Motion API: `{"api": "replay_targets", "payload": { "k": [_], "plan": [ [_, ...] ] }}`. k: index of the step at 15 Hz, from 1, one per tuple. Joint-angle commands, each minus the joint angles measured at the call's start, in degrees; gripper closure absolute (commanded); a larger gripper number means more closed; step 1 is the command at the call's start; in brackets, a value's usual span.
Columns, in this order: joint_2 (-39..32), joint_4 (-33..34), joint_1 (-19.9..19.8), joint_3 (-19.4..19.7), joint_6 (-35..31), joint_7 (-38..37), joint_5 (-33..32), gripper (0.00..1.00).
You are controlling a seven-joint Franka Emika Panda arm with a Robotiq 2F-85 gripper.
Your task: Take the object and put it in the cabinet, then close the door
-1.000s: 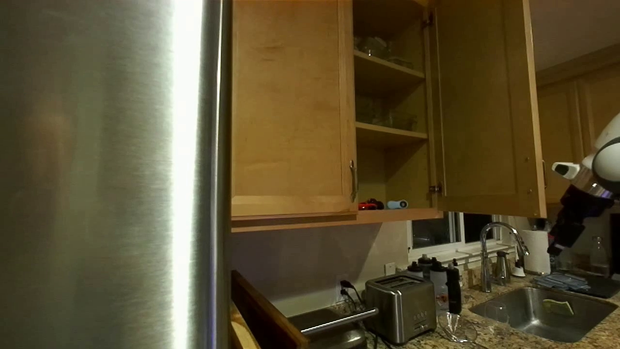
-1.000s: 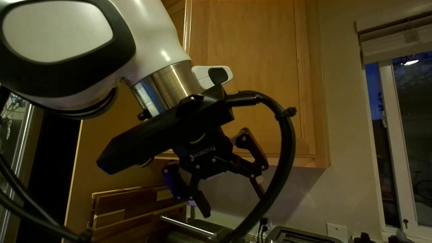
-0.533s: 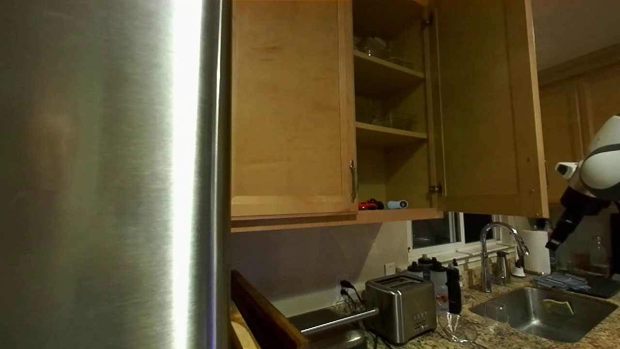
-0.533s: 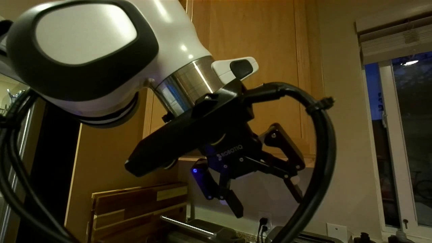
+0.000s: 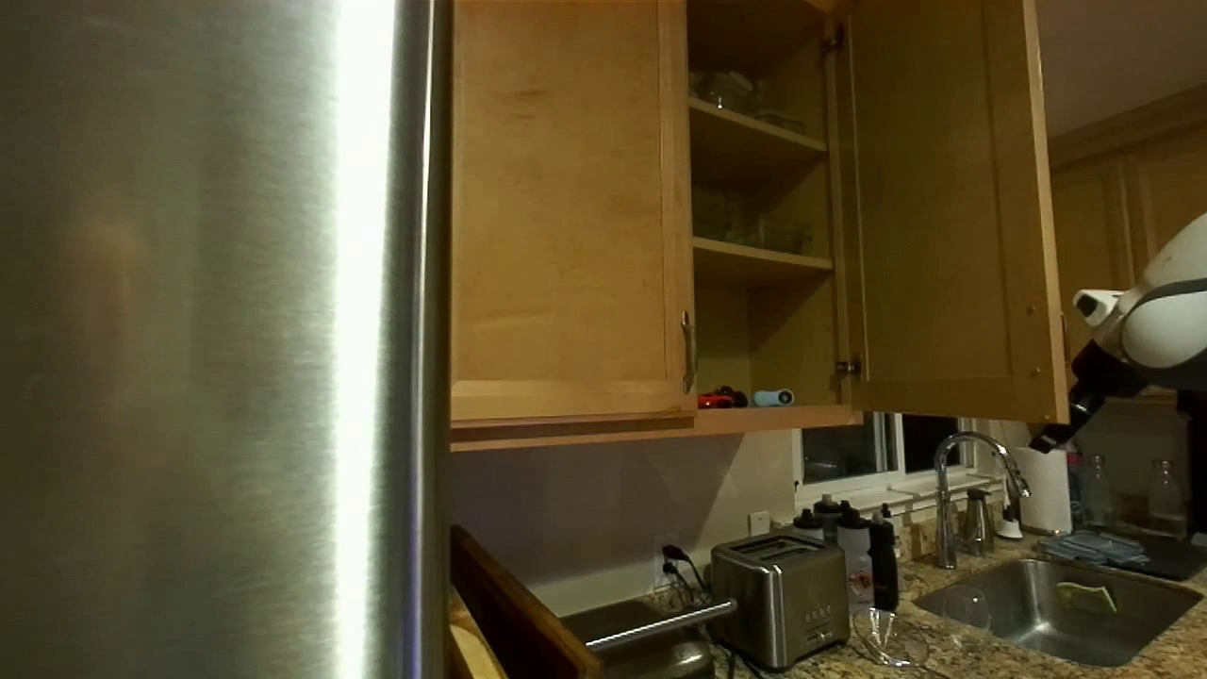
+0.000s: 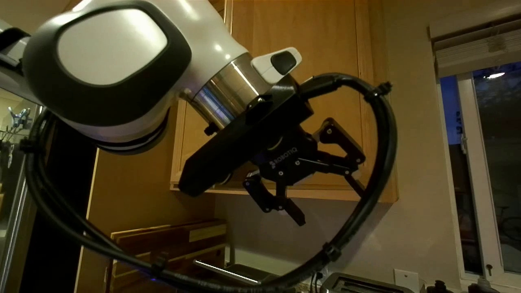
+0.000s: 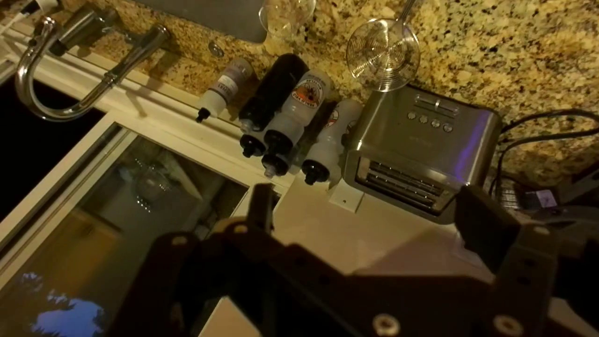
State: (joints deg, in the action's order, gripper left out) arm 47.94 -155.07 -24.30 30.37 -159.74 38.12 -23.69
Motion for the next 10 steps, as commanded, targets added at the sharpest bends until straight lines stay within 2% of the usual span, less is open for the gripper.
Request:
{"api": "replay_targets", "payload": {
  "k": [1, 7, 8, 10],
  "plan": [
    [5.66, -2.88, 1.35, -0.50, -2.30, 2.28, 0.62, 0.00],
    [13.83, -6.50, 4.25, -3.07, -1.55, 5.40, 0.26, 0.00],
    [13.26, -4.15, 6.35, -3.37, -0.29, 6.37, 0.78, 0.00],
    [14.70, -3.96, 8.66, -4.66, 0.41, 7.42, 0.89, 0.00]
  ]
}}
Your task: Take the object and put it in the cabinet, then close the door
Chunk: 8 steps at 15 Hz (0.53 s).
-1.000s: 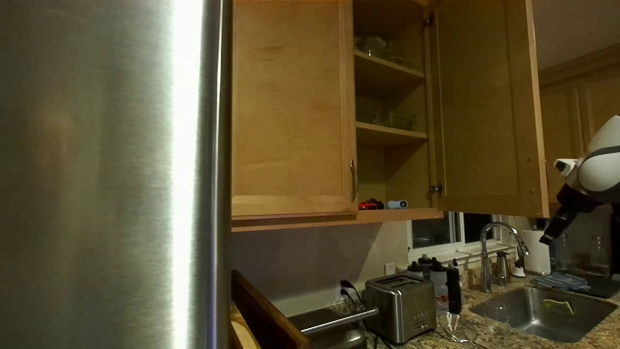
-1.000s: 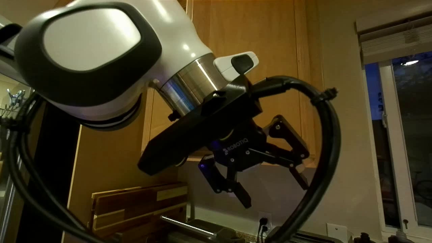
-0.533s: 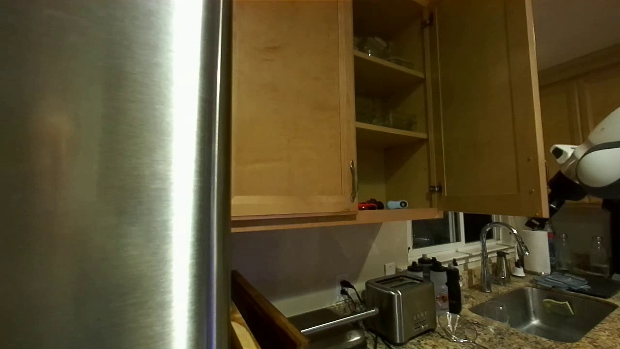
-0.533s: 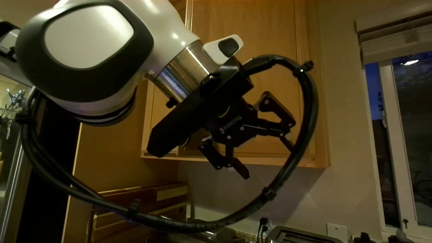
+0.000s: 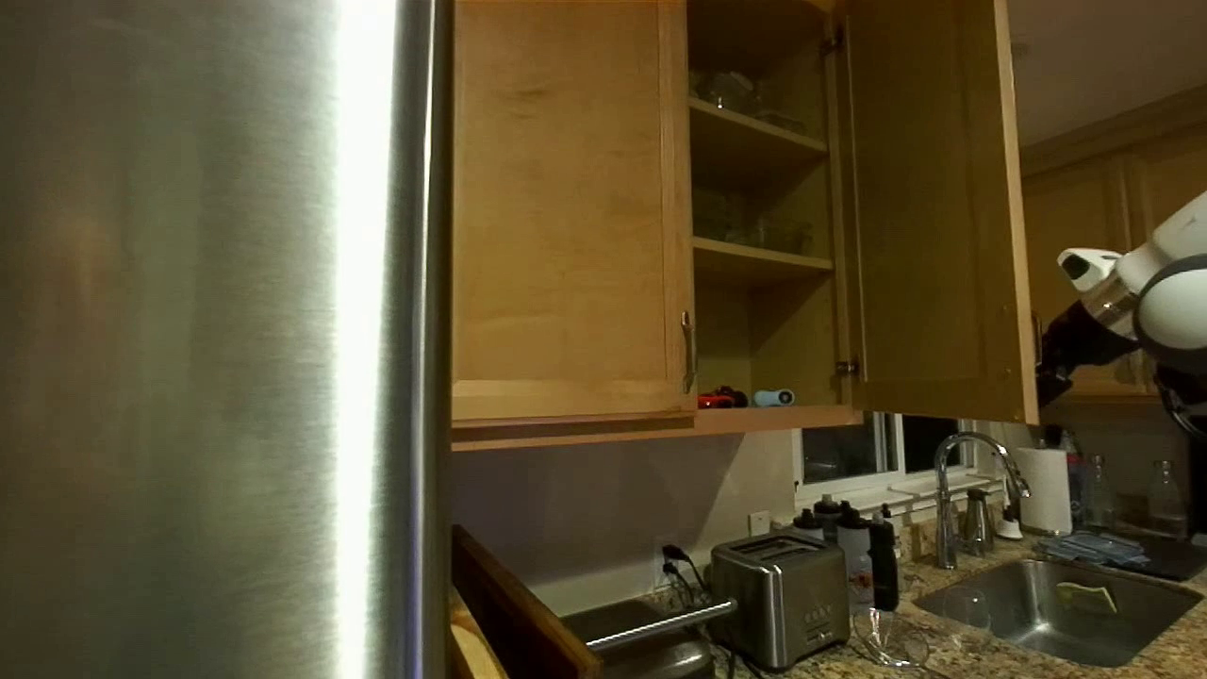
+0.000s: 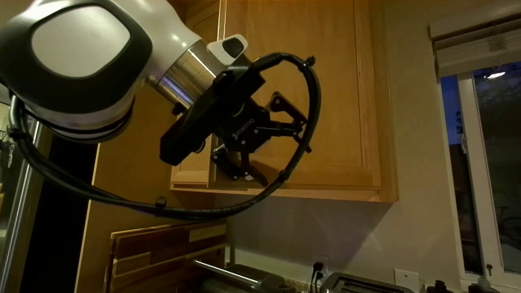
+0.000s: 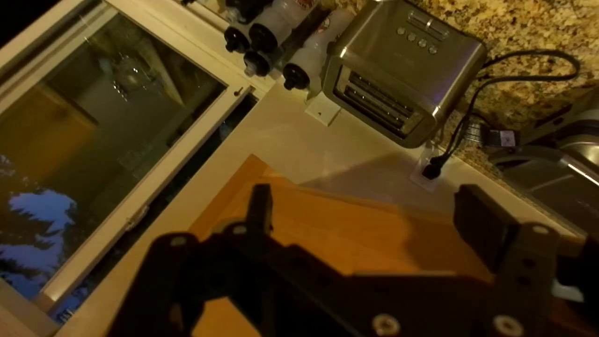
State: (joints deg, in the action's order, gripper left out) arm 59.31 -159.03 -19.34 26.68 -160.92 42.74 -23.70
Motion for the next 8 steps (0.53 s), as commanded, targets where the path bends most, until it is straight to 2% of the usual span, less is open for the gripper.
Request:
{"api": "replay_targets", "payload": {
  "k": [1, 6, 8],
  "plan": [
    [3.89, 0.08, 5.16, -1.65, 2.16, 3.37, 1.00, 0.00],
    [4.70, 0.14, 12.76, -5.61, 6.32, 5.27, 1.80, 0.00],
    [3.91, 0.14, 14.43, -6.89, 6.97, 5.02, 2.12, 0.00]
  ]
}}
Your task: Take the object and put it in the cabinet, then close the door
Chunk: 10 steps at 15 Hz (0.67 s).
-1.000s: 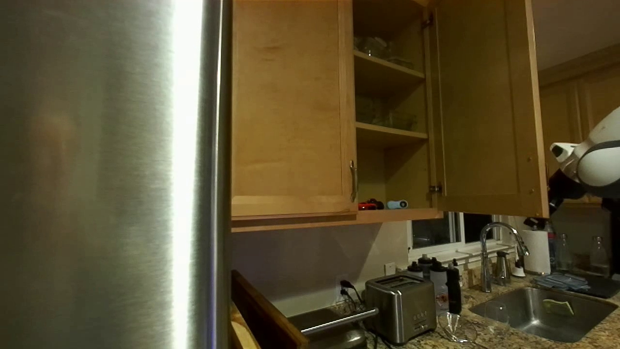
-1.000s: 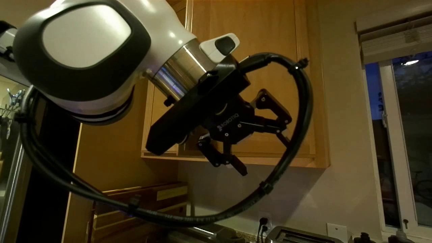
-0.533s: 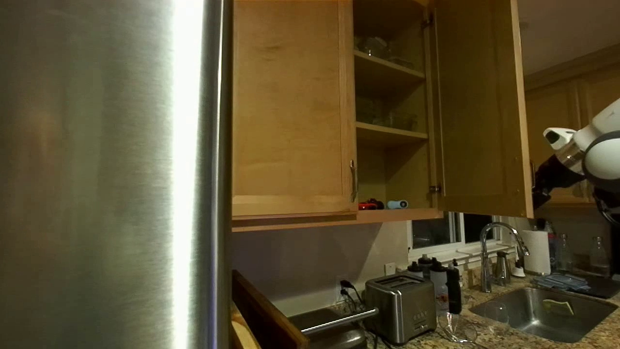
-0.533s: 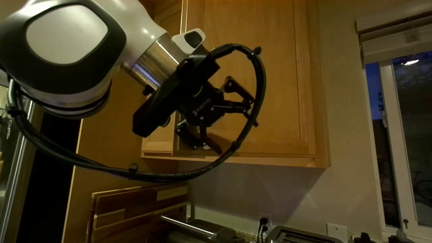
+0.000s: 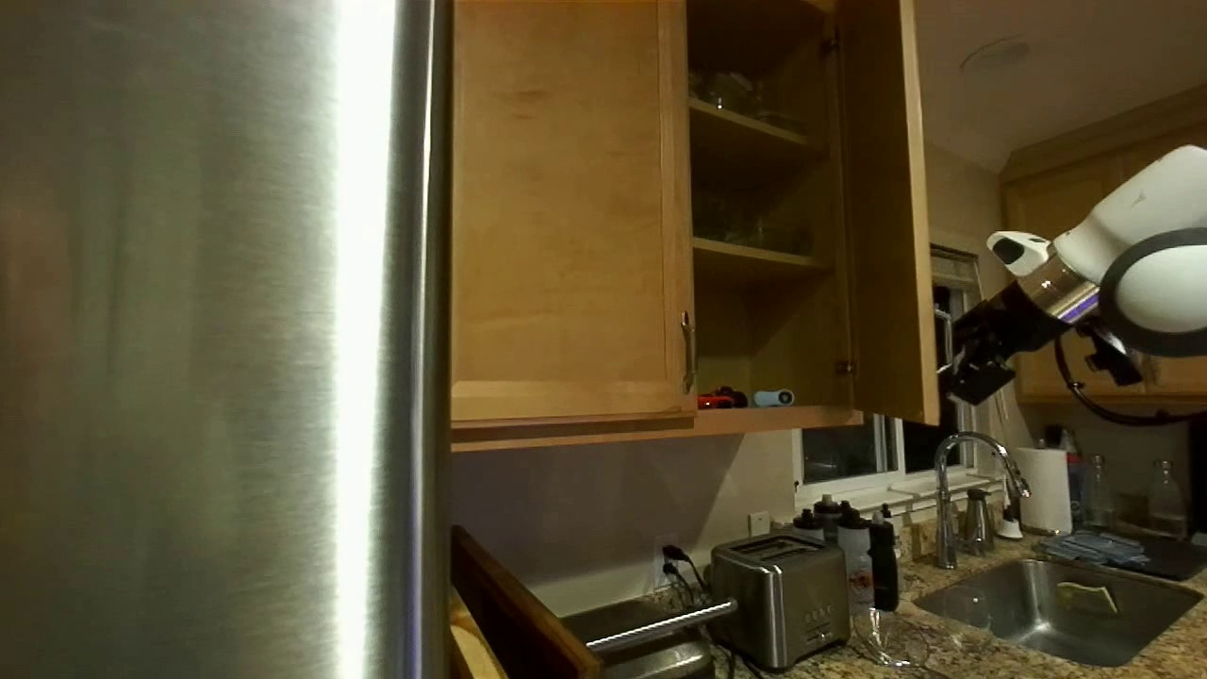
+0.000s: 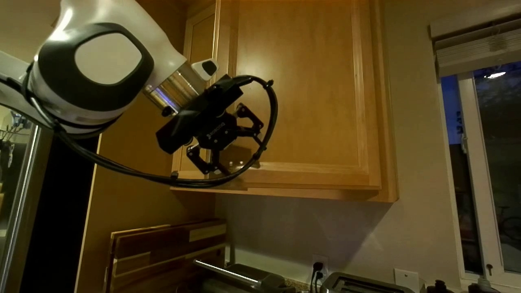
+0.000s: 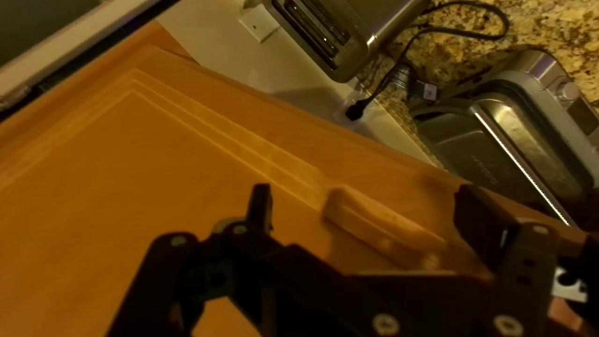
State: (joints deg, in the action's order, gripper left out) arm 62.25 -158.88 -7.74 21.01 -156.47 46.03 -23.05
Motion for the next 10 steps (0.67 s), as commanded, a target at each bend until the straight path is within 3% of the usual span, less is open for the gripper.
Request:
{"api": "replay_targets", "payload": {
  "k": [1, 7, 10],
  "plan": [
    [0.58, -0.01, 3.17, -1.59, 2.50, 1.37, 1.44, 0.00],
    [-1.43, -0.06, 1.25, -0.12, 2.32, 0.57, 1.25, 0.00],
    [-3.30, -0.05, -3.66, -1.31, 8.47, -1.39, 0.45, 0.00]
  ]
}}
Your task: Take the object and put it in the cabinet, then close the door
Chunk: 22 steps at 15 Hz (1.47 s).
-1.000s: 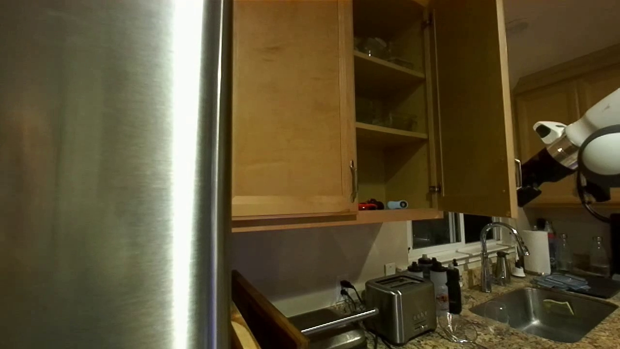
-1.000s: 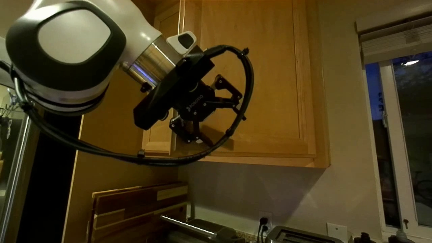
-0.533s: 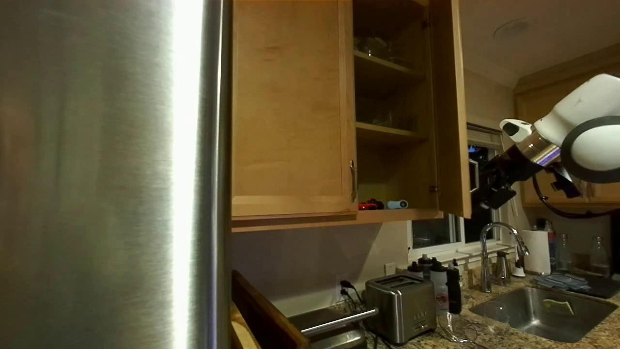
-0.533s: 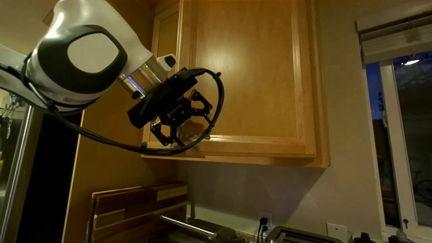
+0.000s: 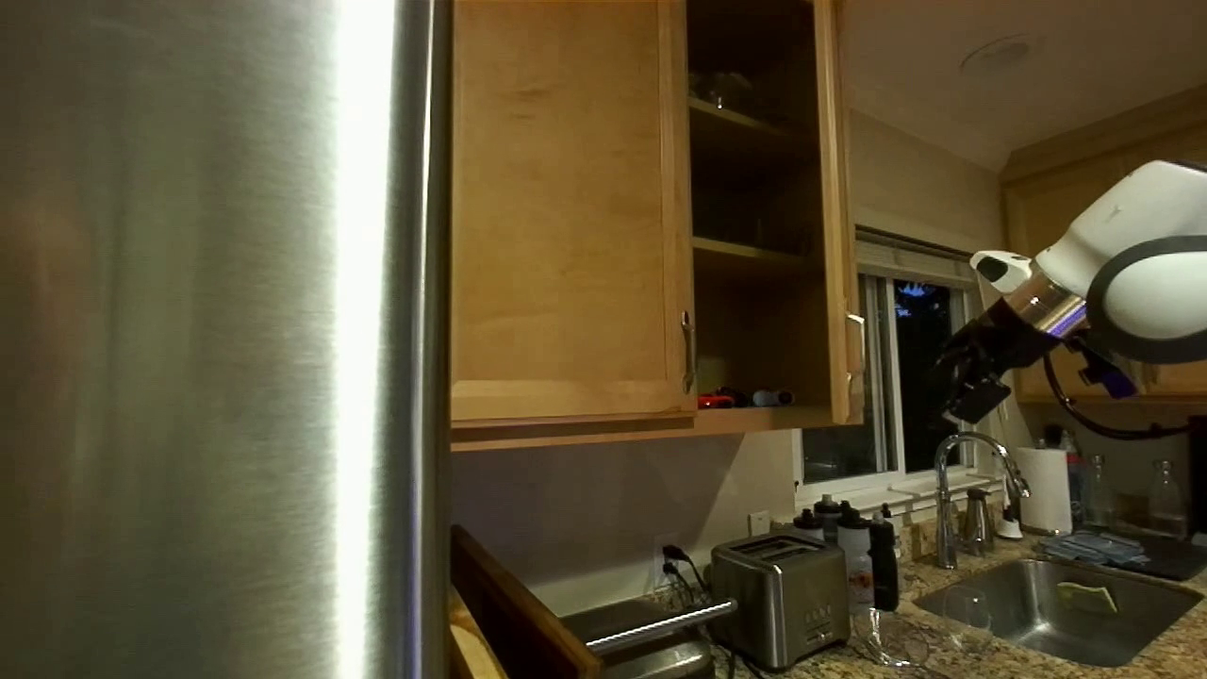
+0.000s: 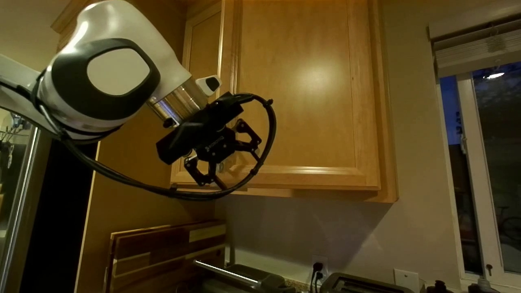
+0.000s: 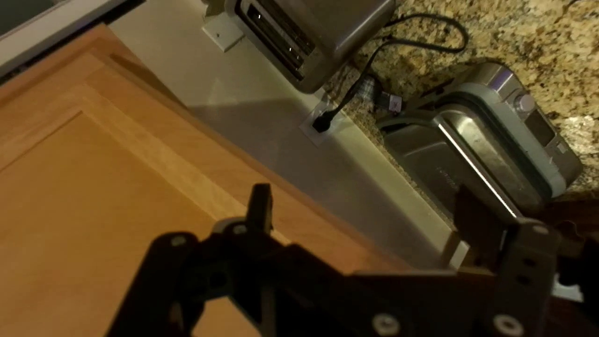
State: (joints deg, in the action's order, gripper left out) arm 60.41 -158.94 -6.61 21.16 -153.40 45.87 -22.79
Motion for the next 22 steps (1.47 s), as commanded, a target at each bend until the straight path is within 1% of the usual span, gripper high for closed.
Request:
{"api": "replay_targets", "payload": {
  "k": [1, 5, 7, 8, 10, 14, 16, 18, 20, 22],
  "plan": [
    [-2.18, 0.02, -5.75, -1.60, 7.55, -1.41, -0.06, 0.00],
    [-5.05, 0.00, -10.48, -4.77, 16.78, -3.76, -1.67, 0.00],
    [-5.59, 0.20, -11.28, -6.15, 23.09, -4.69, -2.12, 0.00],
    [-4.89, 0.12, -8.98, -3.72, 19.22, -3.00, -1.54, 0.00],
    [-5.50, 0.14, -9.35, -4.54, 21.92, -3.92, -1.85, 0.00],
    [-5.57, 0.14, -9.47, -4.65, 22.29, -4.09, -1.93, 0.00],
    [-6.49, 0.18, -5.24, -2.46, 23.11, -1.32, 1.48, 0.00],
    [-5.89, 0.15, -0.70, -1.50, 23.10, 0.76, 5.70, 0.00],
    [-6.15, 1.96, 3.80, -2.19, 23.38, 0.75, 10.18, 0.00],
    [-7.40, 4.33, 6.73, -3.50, 21.84, -1.13, 13.13, 0.02]
  ]
}}
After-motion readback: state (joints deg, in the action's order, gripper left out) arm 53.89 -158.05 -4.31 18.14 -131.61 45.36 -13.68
